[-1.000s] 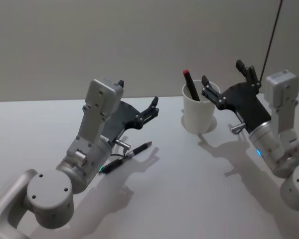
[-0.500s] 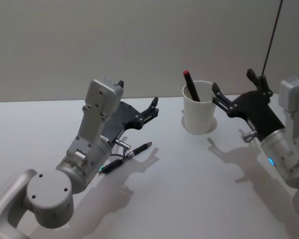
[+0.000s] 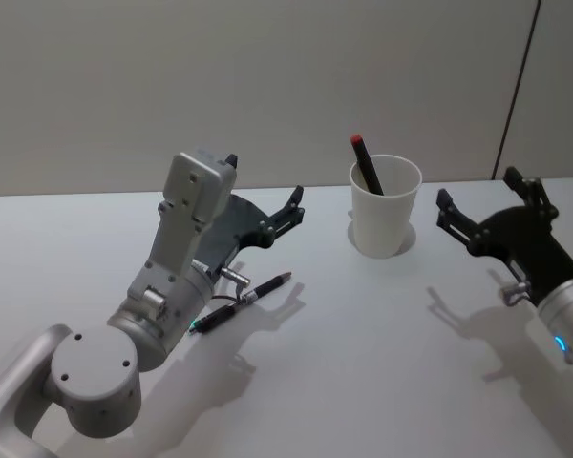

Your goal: Place the pen into the pen holder.

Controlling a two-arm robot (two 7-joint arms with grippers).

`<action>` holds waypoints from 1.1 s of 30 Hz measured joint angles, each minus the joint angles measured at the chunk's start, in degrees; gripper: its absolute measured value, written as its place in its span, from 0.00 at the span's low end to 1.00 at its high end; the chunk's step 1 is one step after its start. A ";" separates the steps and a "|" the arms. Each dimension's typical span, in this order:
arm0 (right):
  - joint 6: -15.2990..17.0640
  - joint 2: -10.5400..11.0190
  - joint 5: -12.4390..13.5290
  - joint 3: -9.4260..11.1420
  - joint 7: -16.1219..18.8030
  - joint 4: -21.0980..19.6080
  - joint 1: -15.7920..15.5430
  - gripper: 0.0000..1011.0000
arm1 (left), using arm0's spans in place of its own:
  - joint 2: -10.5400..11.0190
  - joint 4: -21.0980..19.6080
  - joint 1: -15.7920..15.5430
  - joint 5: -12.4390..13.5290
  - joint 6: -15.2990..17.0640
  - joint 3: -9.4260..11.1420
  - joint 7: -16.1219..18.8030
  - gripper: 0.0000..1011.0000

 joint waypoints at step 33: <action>4.72 2.89 3.83 0.58 -1.08 -5.70 -4.14 0.99 | 0.15 -0.05 0.04 -0.93 0.57 -0.28 -1.06 0.99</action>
